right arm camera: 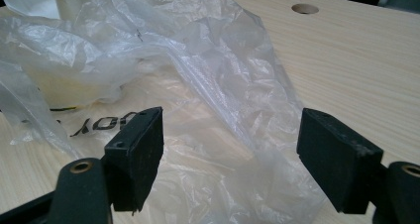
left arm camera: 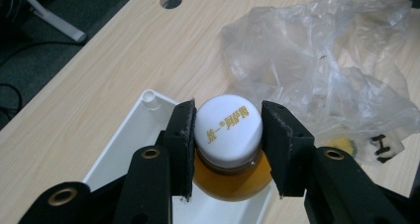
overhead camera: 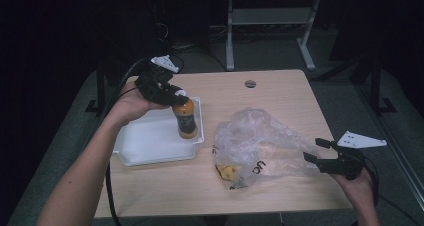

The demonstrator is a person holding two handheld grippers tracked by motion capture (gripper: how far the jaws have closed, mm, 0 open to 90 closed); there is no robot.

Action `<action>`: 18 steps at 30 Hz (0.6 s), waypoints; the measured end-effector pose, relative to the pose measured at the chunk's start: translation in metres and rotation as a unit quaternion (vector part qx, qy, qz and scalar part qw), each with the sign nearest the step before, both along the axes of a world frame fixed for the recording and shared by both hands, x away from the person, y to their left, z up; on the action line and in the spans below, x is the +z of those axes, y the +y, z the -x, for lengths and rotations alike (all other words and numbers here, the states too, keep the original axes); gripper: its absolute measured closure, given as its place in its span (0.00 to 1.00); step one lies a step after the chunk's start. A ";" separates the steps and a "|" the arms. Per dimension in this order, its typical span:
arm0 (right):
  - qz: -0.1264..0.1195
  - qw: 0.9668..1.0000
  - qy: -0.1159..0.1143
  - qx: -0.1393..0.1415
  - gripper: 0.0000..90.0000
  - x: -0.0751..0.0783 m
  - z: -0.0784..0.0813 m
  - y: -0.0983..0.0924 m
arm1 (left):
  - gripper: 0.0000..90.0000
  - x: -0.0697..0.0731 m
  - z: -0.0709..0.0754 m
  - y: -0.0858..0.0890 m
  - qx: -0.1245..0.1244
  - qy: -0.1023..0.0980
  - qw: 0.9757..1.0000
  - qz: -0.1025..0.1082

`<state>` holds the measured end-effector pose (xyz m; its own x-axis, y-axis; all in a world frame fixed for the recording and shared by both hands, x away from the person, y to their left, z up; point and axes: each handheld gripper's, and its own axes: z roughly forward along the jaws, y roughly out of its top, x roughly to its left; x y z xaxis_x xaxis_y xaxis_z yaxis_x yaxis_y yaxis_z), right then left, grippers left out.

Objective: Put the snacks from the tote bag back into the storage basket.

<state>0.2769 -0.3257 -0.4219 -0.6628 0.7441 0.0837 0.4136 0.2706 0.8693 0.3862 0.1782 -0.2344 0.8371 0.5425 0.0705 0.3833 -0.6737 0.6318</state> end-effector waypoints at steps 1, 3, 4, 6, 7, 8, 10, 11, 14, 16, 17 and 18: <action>0.000 1.000 0.000 0.001 0.29 0.000 0.000 0.000 | 0.66 -0.003 -0.001 0.000 0.000 0.001 1.000 0.000; -0.001 1.000 0.001 0.001 0.29 0.000 -0.001 0.000 | 0.66 -0.006 -0.002 0.001 0.002 0.003 1.000 -0.002; 0.000 1.000 0.001 0.000 0.29 0.000 -0.001 0.000 | 0.66 -0.008 -0.002 0.001 0.004 0.004 1.000 -0.001; -0.001 1.000 0.001 0.001 0.29 0.000 -0.001 0.001 | 0.66 -0.012 -0.003 0.002 0.006 0.004 1.000 0.000; 0.000 1.000 0.001 0.001 0.29 0.000 -0.001 0.001 | 0.66 -0.014 -0.003 0.002 0.008 0.005 1.000 0.000; 0.000 1.000 0.001 0.001 0.29 0.000 -0.001 0.001 | 0.66 -0.016 -0.004 0.003 0.006 0.005 1.000 -0.002; 0.000 1.000 0.001 0.001 0.29 0.000 -0.001 0.001 | 0.66 -0.019 -0.005 0.005 0.010 0.009 1.000 0.006; -0.001 1.000 0.001 0.000 0.29 0.000 -0.001 0.001 | 0.66 -0.021 -0.005 0.005 0.009 0.009 1.000 0.006; -0.001 1.000 0.001 0.000 0.29 0.000 -0.001 0.000 | 0.66 -0.028 -0.006 0.006 0.012 0.004 1.000 0.003; -0.001 1.000 0.001 0.000 0.29 -0.001 -0.001 0.000 | 0.66 -0.032 -0.006 0.006 0.013 0.005 1.000 0.000; -0.002 1.000 0.000 -0.001 0.29 -0.001 -0.001 0.000 | 0.66 -0.034 -0.007 0.006 0.014 0.006 1.000 0.000; -0.001 1.000 0.001 0.000 0.29 0.000 -0.001 0.000 | 0.66 -0.036 -0.007 0.006 0.015 0.006 1.000 0.001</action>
